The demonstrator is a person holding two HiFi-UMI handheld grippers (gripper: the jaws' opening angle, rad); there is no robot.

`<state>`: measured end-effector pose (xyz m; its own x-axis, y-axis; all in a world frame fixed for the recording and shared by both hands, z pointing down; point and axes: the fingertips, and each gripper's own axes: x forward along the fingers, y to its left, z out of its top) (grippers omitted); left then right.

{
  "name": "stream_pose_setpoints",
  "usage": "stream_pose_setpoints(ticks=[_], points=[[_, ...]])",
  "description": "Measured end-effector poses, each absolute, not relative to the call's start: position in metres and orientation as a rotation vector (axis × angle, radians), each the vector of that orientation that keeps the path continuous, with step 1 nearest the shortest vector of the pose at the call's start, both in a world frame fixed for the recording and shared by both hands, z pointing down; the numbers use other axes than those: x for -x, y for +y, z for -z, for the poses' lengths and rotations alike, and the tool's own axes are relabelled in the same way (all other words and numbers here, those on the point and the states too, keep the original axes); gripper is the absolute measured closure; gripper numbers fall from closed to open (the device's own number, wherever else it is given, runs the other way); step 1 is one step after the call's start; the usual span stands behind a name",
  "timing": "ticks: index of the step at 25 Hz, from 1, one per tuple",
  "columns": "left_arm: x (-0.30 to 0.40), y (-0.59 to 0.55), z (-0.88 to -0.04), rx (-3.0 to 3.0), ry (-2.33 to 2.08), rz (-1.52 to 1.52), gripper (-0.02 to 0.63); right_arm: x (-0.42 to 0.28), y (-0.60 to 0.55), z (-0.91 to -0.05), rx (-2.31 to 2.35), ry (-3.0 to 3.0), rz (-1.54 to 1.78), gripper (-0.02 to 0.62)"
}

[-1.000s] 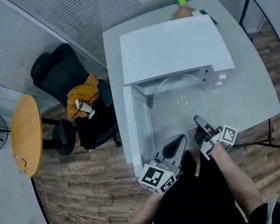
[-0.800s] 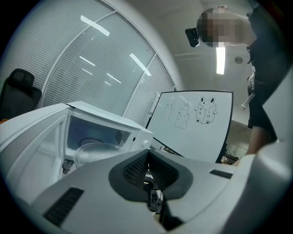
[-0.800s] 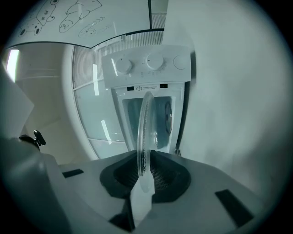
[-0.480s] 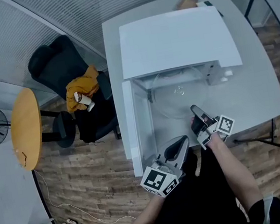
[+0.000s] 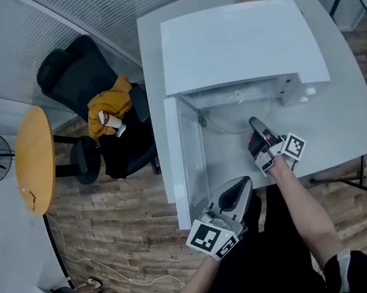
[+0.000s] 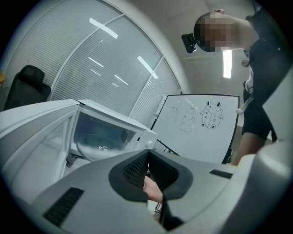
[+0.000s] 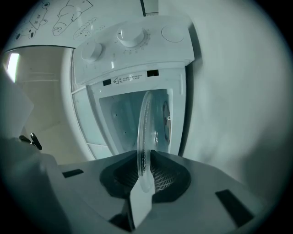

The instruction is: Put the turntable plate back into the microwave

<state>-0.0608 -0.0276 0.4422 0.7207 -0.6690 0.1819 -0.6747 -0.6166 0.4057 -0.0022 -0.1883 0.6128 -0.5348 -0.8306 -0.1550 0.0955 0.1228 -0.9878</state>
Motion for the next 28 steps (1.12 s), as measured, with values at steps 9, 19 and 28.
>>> stream_pose_setpoints(ticks=[9, 19, 28], points=[[0.065, -0.025, -0.448, -2.457, -1.024, -0.028, 0.609, 0.010, -0.221, -0.617, 0.756, 1.640, 1.468, 0.537], [0.069, -0.033, -0.450, -2.445, -1.042, -0.031, 0.609, 0.008, -0.254, -0.626, 0.794, 1.600, 1.464, 0.535], [0.073, -0.038, -0.450, -2.443, -1.064, -0.034, 0.609, 0.009, -0.281, -0.631, 0.837, 1.556, 1.469, 0.534]])
